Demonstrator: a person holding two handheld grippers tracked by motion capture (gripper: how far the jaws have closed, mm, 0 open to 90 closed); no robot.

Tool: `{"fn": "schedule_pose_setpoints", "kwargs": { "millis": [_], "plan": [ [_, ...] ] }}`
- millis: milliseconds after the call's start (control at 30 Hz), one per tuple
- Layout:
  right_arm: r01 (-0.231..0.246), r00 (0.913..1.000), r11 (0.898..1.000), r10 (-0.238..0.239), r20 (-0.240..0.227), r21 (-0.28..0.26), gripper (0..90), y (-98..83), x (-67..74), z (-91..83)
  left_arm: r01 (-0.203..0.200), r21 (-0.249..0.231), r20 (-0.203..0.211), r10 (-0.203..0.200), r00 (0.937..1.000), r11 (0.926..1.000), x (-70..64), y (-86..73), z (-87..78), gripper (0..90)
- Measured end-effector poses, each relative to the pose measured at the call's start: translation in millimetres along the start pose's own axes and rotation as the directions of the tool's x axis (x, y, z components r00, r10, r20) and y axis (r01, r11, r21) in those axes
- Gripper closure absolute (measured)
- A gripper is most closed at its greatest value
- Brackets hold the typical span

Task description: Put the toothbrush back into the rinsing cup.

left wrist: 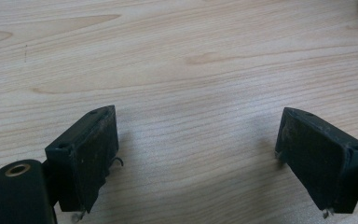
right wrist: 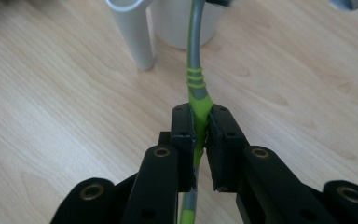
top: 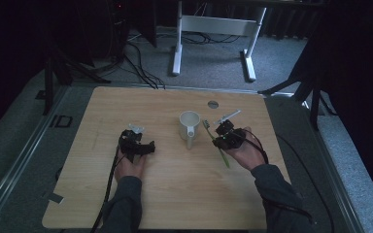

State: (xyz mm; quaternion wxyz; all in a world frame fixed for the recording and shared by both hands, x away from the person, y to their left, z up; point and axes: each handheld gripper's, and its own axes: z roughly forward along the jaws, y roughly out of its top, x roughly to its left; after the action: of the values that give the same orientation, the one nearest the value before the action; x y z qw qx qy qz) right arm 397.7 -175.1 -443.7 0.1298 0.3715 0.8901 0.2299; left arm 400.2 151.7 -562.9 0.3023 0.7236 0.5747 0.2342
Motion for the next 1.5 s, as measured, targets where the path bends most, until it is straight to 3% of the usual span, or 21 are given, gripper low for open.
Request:
{"fn": "schedule_pose_setpoints", "kwargs": {
  "millis": [200,467,700,1200,1500],
  "plan": [
    [-0.009,0.9999,0.999,0.01,0.009,-0.047,81.5,0.8,-0.5,-3.4,-0.001,0.001,0.0,0.001,1.0,1.0,0.1,0.0,0.0,13.5],
    [-0.032,0.999,0.99,0.036,0.025,-0.136,81.5,2.0,-0.6,-8.8,0.0,0.0,0.0,0.0,1.0,1.0,0.0,0.0,0.0,13.5],
    [-0.031,0.9989,0.983,0.036,0.029,-0.18,81.6,4.3,1.8,-10.8,0.0,0.001,0.0,0.0,1.0,1.0,0.0,0.0,0.0,13.6],
    [-0.052,0.9968,0.957,0.067,0.043,-0.285,81.7,7.7,2.4,-16.6,0.0,0.0,0.0,0.0,1.0,1.0,0.0,0.0,0.0,13.5],
    [-0.037,0.9969,0.942,0.058,0.054,-0.333,81.7,9.7,5.3,-16.3,0.0,0.001,0.0,0.0,1.0,1.0,0.0,0.0,0.0,13.5]
  ]
}}
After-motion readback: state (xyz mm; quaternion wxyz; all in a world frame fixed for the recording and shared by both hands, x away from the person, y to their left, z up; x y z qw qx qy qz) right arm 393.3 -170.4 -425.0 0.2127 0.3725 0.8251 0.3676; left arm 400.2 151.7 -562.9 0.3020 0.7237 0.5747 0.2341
